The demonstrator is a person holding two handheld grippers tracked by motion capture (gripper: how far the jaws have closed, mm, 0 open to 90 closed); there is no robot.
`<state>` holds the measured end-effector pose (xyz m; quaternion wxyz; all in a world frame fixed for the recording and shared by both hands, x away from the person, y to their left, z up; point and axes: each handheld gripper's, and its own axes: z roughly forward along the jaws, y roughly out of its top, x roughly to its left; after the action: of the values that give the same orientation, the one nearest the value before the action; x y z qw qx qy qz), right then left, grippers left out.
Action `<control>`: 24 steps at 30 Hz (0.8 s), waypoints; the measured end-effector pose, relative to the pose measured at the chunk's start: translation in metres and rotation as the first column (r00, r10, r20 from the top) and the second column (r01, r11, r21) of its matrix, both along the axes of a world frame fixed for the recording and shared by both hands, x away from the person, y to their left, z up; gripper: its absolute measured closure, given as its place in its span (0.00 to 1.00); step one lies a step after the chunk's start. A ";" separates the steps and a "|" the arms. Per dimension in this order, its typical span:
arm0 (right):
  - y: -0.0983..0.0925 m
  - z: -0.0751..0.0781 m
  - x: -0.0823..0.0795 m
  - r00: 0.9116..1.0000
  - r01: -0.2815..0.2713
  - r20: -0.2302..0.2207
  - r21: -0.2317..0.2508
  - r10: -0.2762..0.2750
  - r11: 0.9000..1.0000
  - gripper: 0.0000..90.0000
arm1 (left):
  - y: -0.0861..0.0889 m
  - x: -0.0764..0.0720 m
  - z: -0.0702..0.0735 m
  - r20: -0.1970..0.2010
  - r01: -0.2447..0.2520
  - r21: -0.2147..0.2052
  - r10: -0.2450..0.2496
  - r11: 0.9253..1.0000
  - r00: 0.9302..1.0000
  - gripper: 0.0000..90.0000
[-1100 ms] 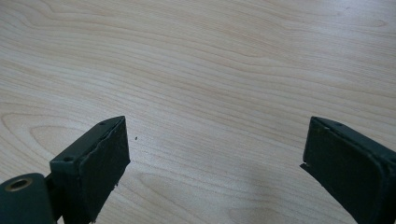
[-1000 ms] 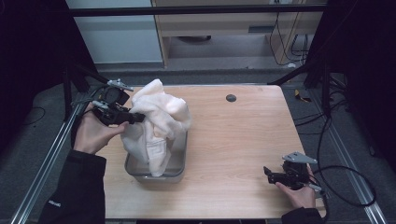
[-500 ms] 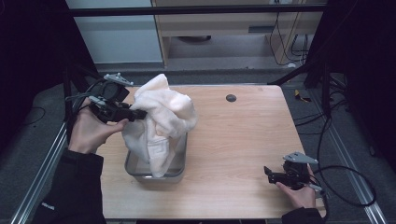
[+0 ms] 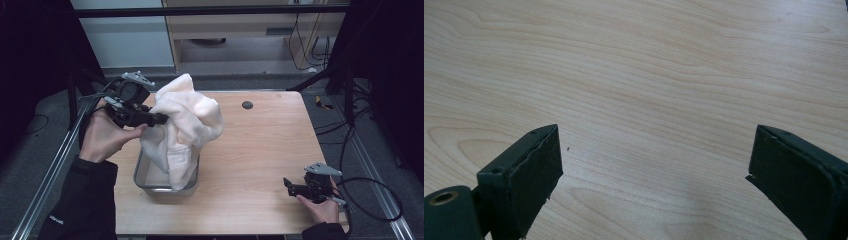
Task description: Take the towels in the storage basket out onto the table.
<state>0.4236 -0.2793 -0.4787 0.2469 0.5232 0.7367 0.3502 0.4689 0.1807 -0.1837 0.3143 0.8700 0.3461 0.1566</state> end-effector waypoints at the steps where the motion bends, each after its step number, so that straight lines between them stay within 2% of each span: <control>1: 0.000 0.000 0.000 1.000 0.005 0.000 0.004 -0.005 1.000 0.08 | -0.003 0.000 0.000 0.000 0.002 -0.002 -0.002 1.000 1.000 0.81; 9: -0.005 0.003 -0.002 0.999 0.028 0.025 -0.011 -0.028 1.000 0.08 | -0.028 0.003 -0.003 -0.003 0.043 0.003 -0.043 0.999 0.999 0.81; 15: -0.012 0.004 -0.005 0.998 0.047 0.037 -0.009 -0.047 0.999 0.08 | -0.058 0.002 -0.007 -0.006 0.107 0.018 -0.107 0.994 0.994 0.81; 24: -0.021 0.002 -0.008 0.996 0.074 0.041 -0.030 -0.073 0.997 0.08 | -0.093 0.009 -0.022 -0.018 0.151 0.044 -0.150 0.988 0.989 0.81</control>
<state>0.4158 -0.3003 -0.4765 0.2826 0.5389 0.7172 0.3396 0.4782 0.0877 -0.2054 0.3029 0.9017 0.2781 0.1340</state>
